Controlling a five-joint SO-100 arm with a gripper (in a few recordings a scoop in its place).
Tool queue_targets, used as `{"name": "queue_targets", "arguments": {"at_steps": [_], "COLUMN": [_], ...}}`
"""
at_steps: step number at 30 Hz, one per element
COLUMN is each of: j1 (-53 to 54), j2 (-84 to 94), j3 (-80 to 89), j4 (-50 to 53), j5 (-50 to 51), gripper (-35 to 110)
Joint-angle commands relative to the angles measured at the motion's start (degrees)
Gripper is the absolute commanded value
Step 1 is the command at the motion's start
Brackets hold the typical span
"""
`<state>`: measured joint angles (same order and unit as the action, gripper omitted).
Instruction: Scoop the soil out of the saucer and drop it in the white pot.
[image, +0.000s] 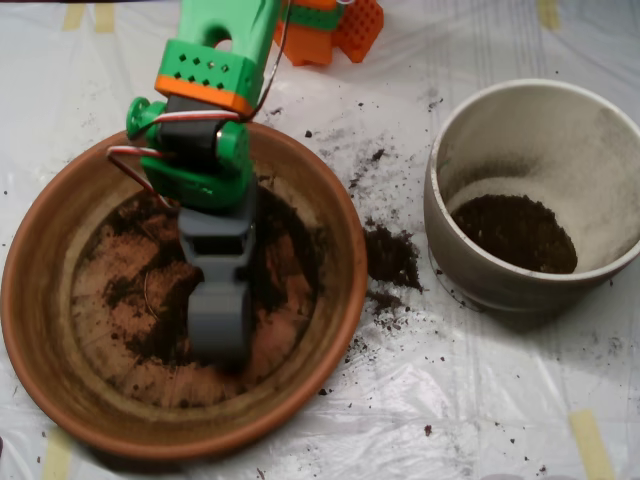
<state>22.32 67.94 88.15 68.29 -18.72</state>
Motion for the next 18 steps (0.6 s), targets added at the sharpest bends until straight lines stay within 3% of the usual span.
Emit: {"name": "queue_targets", "arguments": {"at_steps": [1, 12, 18], "j1": [-1.1, 1.8, 3.3], "j2": [1.4, 5.6, 11.9], "j3": [-4.7, 5.2, 13.4], "j4": [0.4, -3.7, -7.7], "j5": [-0.8, -3.6, -5.5], "gripper": [50, 20, 18]}}
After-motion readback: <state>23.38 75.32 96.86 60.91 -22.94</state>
